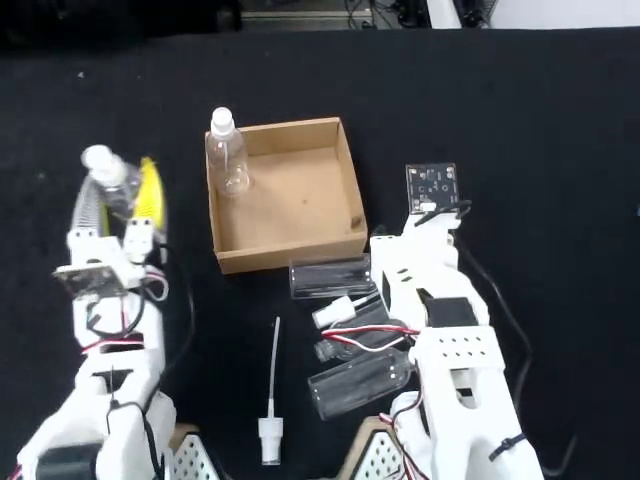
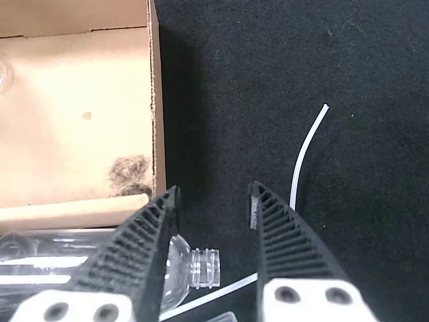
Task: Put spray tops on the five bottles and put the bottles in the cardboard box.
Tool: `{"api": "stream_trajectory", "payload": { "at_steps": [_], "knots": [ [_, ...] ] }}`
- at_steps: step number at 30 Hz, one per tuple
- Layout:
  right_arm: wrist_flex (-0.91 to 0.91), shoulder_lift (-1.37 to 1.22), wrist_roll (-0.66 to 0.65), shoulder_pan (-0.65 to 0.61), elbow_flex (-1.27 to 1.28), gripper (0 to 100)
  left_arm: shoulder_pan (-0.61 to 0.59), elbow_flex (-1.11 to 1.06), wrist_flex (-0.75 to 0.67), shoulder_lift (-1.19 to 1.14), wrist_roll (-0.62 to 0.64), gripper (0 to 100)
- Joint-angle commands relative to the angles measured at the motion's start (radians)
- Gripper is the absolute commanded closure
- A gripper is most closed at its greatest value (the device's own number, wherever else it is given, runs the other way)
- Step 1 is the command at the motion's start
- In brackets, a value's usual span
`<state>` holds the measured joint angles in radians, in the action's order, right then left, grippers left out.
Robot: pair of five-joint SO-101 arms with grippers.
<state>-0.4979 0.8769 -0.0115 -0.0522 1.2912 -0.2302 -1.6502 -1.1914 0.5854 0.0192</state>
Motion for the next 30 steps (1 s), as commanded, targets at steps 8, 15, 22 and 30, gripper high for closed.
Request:
{"api": "stream_trajectory", "payload": {
  "at_steps": [8,15,22,30],
  "knots": [
    [0.025,-0.004,-0.006,-0.003,-0.004,86.0,0.242,0.193,0.377,0.149,0.009,97],
    [0.025,-0.004,-0.006,-0.003,-0.004,86.0,0.340,0.231,0.393,0.146,0.011,97],
    [0.026,-0.004,-0.006,-0.005,-0.005,86.0,0.377,0.280,0.423,0.103,0.011,97],
    [0.026,-0.004,-0.006,-0.005,-0.005,86.0,0.378,0.406,0.295,-0.178,0.077,97]
  ]
}}
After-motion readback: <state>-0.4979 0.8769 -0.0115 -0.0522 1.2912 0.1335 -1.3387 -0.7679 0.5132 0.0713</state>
